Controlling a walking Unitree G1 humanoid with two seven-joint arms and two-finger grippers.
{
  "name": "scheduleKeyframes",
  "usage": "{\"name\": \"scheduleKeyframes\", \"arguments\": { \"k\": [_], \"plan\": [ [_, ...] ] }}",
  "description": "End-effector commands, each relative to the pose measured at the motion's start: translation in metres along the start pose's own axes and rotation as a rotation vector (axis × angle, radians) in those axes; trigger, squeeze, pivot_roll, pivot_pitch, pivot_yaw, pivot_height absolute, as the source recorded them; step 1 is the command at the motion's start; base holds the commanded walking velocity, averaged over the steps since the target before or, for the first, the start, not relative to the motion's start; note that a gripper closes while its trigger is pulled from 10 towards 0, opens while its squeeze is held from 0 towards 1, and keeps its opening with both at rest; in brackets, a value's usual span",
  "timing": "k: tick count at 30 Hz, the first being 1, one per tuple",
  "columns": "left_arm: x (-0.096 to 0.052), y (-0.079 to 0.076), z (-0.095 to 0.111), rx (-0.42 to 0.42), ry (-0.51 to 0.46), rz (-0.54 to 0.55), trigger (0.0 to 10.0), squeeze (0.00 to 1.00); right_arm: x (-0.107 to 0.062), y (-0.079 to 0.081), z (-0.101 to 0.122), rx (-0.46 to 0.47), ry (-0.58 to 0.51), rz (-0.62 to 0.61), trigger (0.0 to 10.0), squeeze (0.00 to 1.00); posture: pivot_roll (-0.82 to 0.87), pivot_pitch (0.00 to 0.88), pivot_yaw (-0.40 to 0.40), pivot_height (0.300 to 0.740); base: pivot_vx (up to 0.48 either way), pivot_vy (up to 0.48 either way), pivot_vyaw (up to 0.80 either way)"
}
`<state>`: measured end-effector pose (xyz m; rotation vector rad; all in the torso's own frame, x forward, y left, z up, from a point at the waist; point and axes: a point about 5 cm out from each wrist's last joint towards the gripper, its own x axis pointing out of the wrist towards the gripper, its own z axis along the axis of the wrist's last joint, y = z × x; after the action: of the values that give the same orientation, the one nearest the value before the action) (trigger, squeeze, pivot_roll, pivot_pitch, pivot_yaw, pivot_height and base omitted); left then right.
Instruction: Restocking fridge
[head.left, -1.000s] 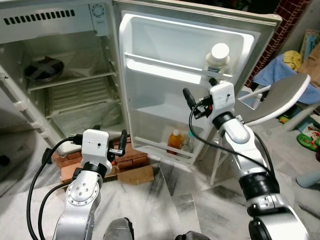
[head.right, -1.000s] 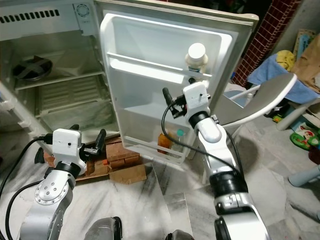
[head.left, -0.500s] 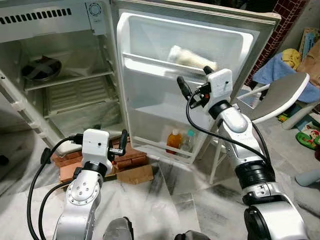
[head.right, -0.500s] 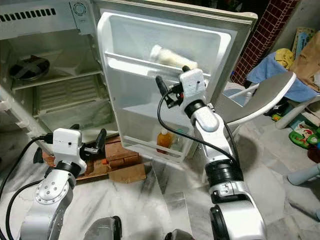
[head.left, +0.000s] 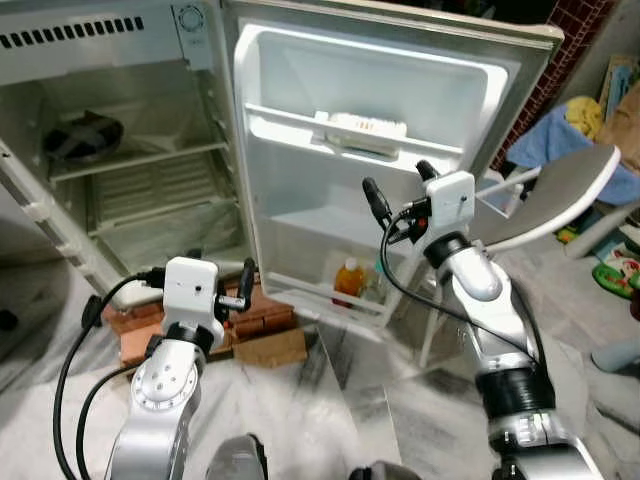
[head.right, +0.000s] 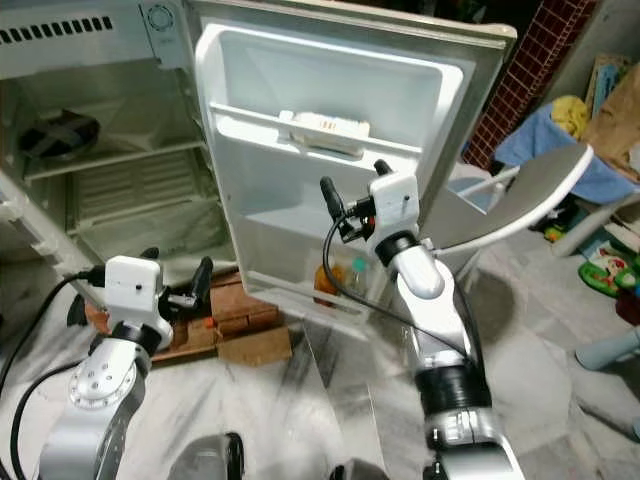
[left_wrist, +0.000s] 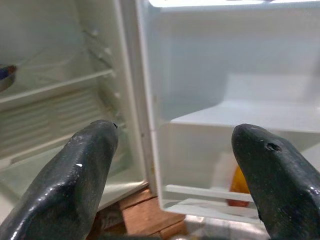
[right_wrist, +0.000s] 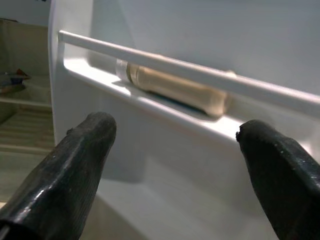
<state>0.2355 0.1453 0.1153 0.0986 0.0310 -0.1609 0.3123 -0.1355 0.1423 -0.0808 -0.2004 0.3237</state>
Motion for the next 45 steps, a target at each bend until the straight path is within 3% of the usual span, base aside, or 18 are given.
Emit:
{"name": "scheduleKeyframes", "arguments": {
  "k": [1, 7, 11, 12, 18, 29, 32, 45],
  "plan": [
    [-0.001, -0.003, -0.002, 0.000, -0.001, -0.023, 10.0, 0.00, -0.003, 0.003, 0.006, 0.002, -0.022, -0.017, 10.0, 0.00, 0.12, 0.063, -0.029, 0.740, 0.300, -0.371, 0.00],
    [0.008, -0.003, -0.002, 0.017, 0.000, -0.017, 10.0, 0.00, -0.015, 0.021, -0.001, 0.062, 0.019, -0.019, 10.0, 0.00, 0.11, 0.045, -0.021, 0.740, 0.086, -0.434, 0.00],
    [0.012, -0.003, -0.003, 0.026, 0.004, -0.020, 10.0, 0.00, -0.024, 0.043, -0.012, 0.158, 0.109, 0.127, 10.0, 0.00, 0.10, 0.036, -0.013, 0.740, 0.000, -0.477, 0.00],
    [0.013, -0.004, -0.004, 0.028, 0.010, -0.023, 10.0, 0.00, -0.030, 0.053, -0.019, 0.176, 0.173, 0.223, 10.0, 0.00, 0.09, 0.034, -0.012, 0.740, 0.000, -0.480, 0.00],
    [0.015, -0.010, -0.006, 0.060, 0.014, -0.045, 10.0, 0.00, -0.037, 0.063, -0.021, 0.178, 0.193, 0.326, 10.0, 0.00, 0.09, 0.030, -0.014, 0.740, 0.000, -0.480, 0.07],
    [0.019, -0.013, -0.003, 0.067, -0.009, -0.070, 10.0, 0.00, -0.024, 0.056, -0.014, 0.134, 0.165, 0.296, 10.0, 0.00, 0.10, 0.024, -0.014, 0.740, 0.000, -0.480, 0.76],
    [0.021, -0.011, -0.006, 0.073, 0.002, -0.062, 10.0, 0.00, -0.021, 0.050, -0.009, 0.062, 0.120, 0.254, 10.0, 0.00, 0.09, 0.025, -0.014, 0.740, 0.000, 0.000, 0.77],
    [0.021, -0.007, -0.010, 0.070, 0.034, -0.028, 10.0, 0.00, -0.009, 0.035, 0.002, 0.016, 0.048, 0.130, 10.0, 0.00, 0.10, 0.028, -0.016, 0.740, 0.318, 0.000, 0.74]
  ]
}}
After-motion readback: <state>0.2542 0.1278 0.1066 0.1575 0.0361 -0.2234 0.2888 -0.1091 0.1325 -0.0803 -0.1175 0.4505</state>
